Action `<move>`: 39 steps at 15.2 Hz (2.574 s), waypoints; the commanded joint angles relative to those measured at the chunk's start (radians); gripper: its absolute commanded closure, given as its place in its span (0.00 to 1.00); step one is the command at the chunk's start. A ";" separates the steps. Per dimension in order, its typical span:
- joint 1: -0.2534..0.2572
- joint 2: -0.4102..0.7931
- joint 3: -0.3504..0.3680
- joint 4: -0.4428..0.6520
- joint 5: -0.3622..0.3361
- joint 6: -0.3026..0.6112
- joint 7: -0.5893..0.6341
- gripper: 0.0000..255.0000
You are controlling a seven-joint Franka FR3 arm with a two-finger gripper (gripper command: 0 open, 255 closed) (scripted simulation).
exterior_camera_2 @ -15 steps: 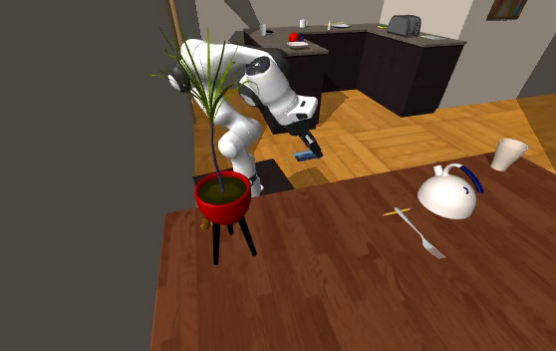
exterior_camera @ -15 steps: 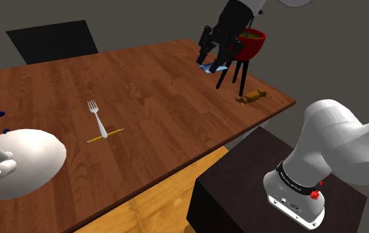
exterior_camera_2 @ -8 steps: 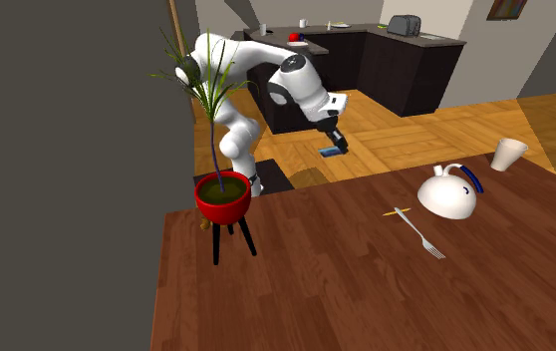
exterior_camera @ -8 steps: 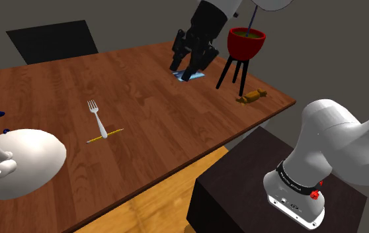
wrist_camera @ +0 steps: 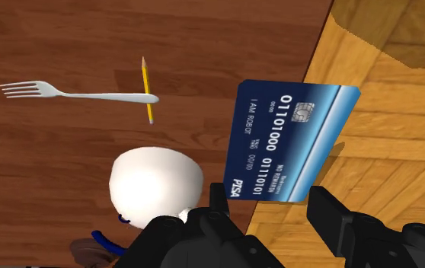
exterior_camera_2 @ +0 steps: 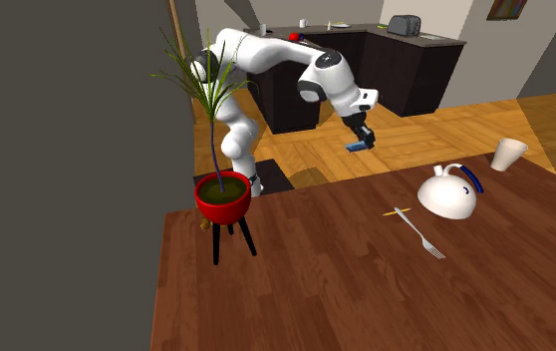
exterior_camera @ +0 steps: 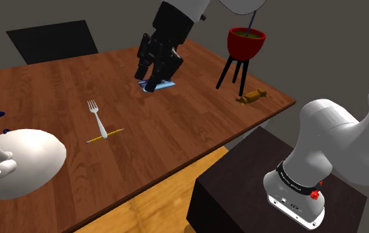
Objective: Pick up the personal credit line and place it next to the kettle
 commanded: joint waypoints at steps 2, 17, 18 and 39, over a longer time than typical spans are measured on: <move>0.031 0.094 0.031 0.072 0.022 0.037 0.038 1.00; 0.113 0.481 0.118 0.436 0.049 0.109 0.180 1.00; 0.113 0.483 0.119 0.425 0.054 0.121 0.174 1.00; 0.112 0.564 0.143 0.256 0.199 0.347 0.008 1.00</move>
